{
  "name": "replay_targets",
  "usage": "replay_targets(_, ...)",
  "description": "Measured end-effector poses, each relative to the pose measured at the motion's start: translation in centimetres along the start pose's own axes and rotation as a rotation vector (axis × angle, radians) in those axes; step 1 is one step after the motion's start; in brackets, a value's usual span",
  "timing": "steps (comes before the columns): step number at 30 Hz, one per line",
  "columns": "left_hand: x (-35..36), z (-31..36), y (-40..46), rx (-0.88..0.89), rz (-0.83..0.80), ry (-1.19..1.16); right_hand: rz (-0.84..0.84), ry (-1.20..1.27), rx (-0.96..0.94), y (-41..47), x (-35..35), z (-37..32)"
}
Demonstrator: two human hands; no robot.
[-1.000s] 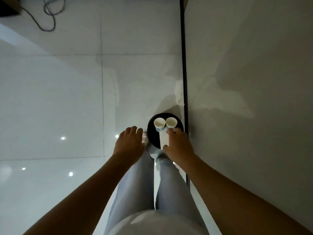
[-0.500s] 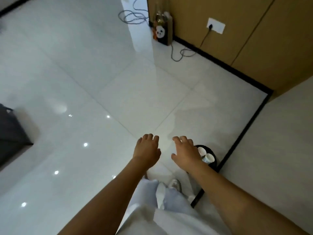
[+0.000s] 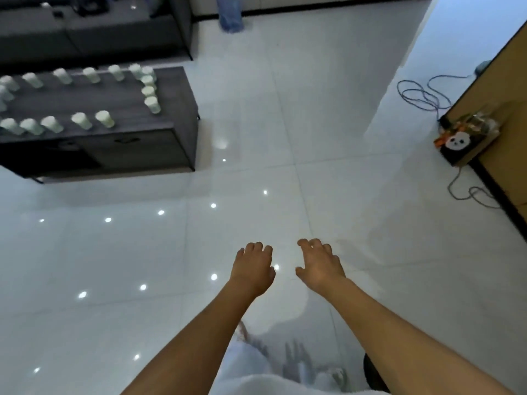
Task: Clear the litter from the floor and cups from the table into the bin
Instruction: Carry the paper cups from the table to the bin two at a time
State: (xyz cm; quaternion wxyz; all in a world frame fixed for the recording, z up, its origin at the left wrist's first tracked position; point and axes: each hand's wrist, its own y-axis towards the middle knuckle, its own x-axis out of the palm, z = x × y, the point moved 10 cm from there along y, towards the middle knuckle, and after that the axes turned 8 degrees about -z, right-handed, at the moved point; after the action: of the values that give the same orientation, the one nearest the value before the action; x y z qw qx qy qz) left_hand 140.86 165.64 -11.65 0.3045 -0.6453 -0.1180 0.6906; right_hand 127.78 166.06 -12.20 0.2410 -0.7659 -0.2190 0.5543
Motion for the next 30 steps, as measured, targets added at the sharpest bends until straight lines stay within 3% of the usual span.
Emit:
replay_targets(5,-2.4,-14.4,-1.1,-0.126,0.029,-0.07,-0.011,-0.059,-0.13,5.7,0.5,-14.7)
replay_targets(10,-4.0,-26.3,-3.0,-0.253,0.025,-0.139,-0.066,-0.128,-0.22,9.3,0.9,-24.7)
replay_targets(21,-8.2,-41.5,1.4,-0.396,0.05,-0.293,-0.109,-0.264,-0.359,20.4,-1.9,-39.2)
replay_targets(30,-17.8,-56.1,10.4,-0.525,0.082,-0.359,-0.15,-0.269,-0.437,34.4,-8.9,-52.5)
